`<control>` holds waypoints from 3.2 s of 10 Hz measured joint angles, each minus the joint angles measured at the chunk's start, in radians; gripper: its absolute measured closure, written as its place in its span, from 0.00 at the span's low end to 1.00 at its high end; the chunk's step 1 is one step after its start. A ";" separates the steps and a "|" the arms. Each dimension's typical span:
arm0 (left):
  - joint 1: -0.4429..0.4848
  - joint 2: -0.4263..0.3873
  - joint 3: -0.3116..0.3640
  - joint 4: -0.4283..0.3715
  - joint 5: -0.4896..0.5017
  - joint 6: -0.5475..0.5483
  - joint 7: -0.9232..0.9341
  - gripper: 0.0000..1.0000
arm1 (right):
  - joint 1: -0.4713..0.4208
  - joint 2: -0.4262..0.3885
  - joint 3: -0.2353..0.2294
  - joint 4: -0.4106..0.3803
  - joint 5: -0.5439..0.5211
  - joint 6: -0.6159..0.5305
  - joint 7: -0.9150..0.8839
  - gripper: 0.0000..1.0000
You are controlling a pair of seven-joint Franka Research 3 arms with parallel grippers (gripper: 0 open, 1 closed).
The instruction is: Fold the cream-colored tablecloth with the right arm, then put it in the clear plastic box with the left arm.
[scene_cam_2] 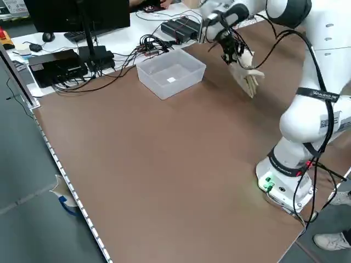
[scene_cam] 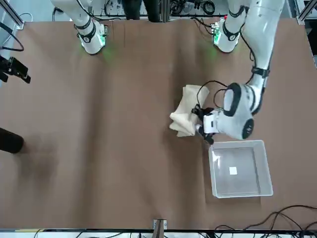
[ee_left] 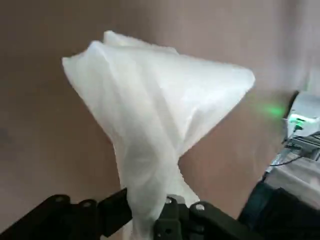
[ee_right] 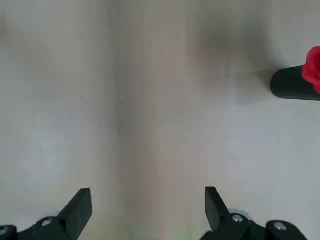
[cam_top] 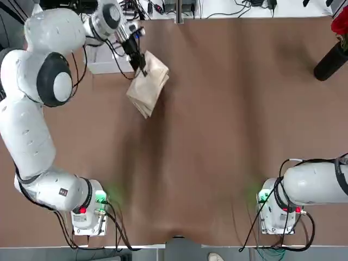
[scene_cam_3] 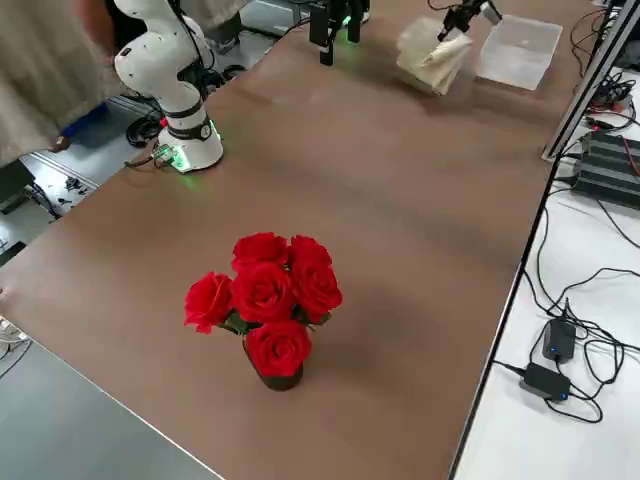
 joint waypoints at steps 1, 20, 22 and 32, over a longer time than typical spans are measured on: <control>0.025 -0.001 0.001 0.046 0.021 -0.051 0.000 0.85 | 0.000 0.000 0.000 0.000 0.000 0.001 0.002 0.00; 0.070 0.237 0.105 0.598 0.681 -0.113 0.698 0.85 | -0.014 0.000 -0.011 0.000 -0.001 -0.003 0.086 0.00; 0.058 0.274 0.106 0.598 0.708 -0.044 0.698 0.85 | -0.014 0.000 -0.010 0.001 -0.001 -0.002 0.086 0.00; 0.044 0.408 0.111 0.598 0.767 0.155 0.569 0.52 | -0.014 0.001 -0.009 0.000 -0.001 -0.001 0.086 0.00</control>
